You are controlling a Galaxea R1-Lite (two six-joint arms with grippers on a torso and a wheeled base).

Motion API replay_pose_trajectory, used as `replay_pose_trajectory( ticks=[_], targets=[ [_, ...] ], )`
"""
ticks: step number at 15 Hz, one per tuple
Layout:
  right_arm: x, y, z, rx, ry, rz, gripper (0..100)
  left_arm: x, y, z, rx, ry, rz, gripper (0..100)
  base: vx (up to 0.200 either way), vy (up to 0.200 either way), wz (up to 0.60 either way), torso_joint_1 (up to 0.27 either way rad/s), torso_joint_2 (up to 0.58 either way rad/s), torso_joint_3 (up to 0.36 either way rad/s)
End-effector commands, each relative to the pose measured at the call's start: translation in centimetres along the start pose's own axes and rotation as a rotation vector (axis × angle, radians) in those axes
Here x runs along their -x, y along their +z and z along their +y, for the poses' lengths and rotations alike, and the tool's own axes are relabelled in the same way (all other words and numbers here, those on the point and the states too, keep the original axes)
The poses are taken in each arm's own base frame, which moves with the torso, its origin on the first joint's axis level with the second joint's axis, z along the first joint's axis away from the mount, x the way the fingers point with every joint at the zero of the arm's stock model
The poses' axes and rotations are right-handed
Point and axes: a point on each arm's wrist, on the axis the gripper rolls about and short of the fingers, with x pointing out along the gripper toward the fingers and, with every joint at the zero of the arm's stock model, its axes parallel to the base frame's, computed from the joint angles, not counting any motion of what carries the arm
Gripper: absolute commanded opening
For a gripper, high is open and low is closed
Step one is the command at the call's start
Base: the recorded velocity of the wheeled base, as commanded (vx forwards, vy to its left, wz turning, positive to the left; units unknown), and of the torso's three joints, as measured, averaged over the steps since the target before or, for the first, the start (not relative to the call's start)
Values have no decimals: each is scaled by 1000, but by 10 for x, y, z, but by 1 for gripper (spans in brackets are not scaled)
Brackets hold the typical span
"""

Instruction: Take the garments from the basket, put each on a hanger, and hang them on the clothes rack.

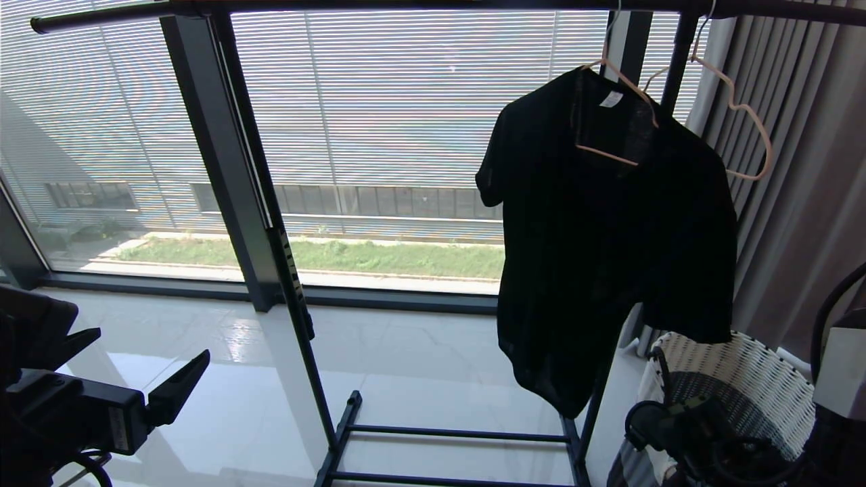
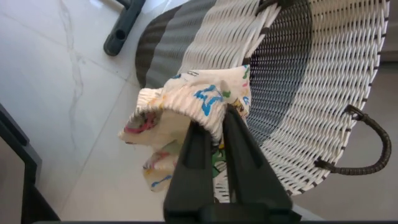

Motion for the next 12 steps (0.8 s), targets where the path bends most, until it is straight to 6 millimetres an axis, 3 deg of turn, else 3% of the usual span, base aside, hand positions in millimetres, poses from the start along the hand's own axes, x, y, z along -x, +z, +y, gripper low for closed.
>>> replay_pose_trajectory(
  ticks=[1, 3, 6, 9, 12],
  targets=[
    [4, 2, -3, -10, -9, -22, 0, 0, 0, 0, 0, 0, 0, 100, 0, 0, 0, 0, 0, 0],
    [11, 8, -9, -36, -27, -63, 0, 0, 0, 0, 0, 0, 0, 100, 0, 0, 0, 0, 0, 0],
    [35, 40, -29, -113, -65, -229, 0, 0, -2, 0, -1, 4, 9, 100, 0, 0, 0, 0, 0, 0],
    [71, 79, -56, -177, -90, -348, 0, -1, -3, 0, -2, 8, 14, 100, 0, 0, 0, 0, 0, 0],
    [102, 103, -74, -209, -94, -420, 0, 0, -6, -1, -27, 28, 31, 100, 0, 0, 0, 0, 0, 0]
  ],
)
